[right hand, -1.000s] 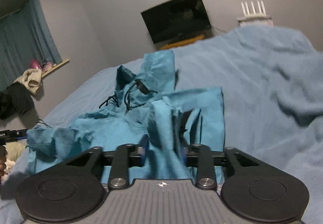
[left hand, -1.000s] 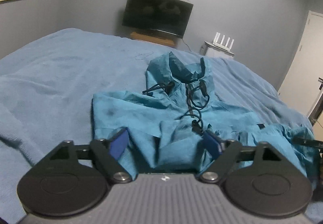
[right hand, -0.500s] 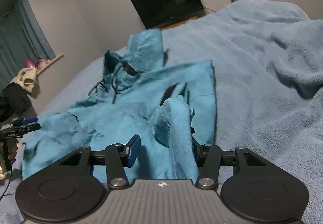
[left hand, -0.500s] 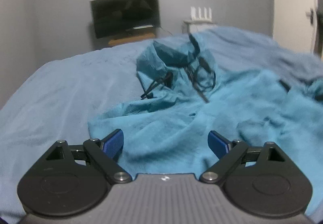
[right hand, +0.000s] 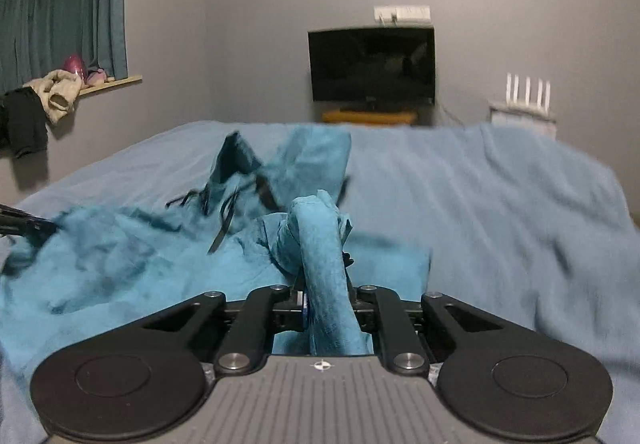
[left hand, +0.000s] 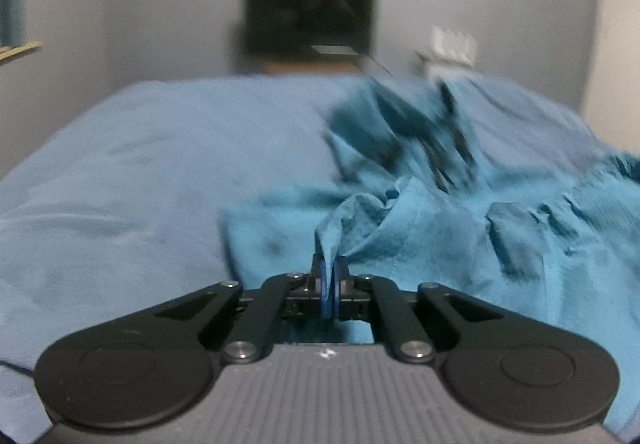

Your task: Fold large clothes

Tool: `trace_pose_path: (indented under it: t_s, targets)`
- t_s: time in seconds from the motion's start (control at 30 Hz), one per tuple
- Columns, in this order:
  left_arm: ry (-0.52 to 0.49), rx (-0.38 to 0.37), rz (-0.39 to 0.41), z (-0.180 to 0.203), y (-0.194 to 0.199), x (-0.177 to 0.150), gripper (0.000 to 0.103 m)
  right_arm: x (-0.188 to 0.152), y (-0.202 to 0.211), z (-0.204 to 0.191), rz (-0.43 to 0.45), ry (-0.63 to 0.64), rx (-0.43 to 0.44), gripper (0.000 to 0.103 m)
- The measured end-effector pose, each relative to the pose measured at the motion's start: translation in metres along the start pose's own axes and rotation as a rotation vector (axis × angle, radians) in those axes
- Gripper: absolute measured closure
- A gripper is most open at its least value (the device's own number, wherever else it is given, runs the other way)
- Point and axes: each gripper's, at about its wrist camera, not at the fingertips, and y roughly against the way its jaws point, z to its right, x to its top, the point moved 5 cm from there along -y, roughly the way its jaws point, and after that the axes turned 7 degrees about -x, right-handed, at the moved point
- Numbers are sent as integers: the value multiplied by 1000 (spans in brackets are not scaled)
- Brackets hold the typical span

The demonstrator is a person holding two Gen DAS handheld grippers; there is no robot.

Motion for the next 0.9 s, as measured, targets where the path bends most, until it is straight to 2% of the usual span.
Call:
trace_pose_path:
  t_s: [0.13, 0.23, 0.33, 0.4, 0.47, 0.5, 0.53, 0.57, 0.63, 0.77, 0.83, 0.9]
  targets:
    - [-4, 132, 66, -10, -9, 18, 103, 36, -42, 0, 48, 0, -39, 90]
    - [-29, 233, 51, -16, -36, 19, 103, 39, -91, -1, 7, -24, -56, 89]
    - [-96, 296, -12, -16, -69, 4, 101, 20, -143, -3, -87, 7, -110, 85]
    - [-175, 343, -51, -10, -86, -10, 97, 5, -164, -4, -130, 37, -152, 78]
    - [-222, 371, -68, -5, -93, -20, 93, -1, -171, -4, -147, 42, -198, 54]
    - [-223, 374, -74, -4, -93, -22, 90, -1, -168, -2, -139, 18, -212, 50]
    - [-208, 372, -75, -6, -91, -22, 79, 0, -163, 1, -128, -10, -218, 47]
    - [-181, 365, -69, -8, -87, -20, 62, 2, -154, 5, -115, -49, -216, 44]
    - [-95, 343, -41, -13, -71, -13, 45, 2, -133, 13, -89, -115, -202, 40]
    - [112, 250, 73, -8, -27, 1, 33, -10, -73, 14, -48, -199, -144, 35]
    - [150, 149, 92, 14, -12, 3, 31, -27, -41, 5, -59, -187, -105, 35]
    - [143, 75, 77, 45, -3, -1, 31, -47, -21, -13, -97, -171, -53, 35]
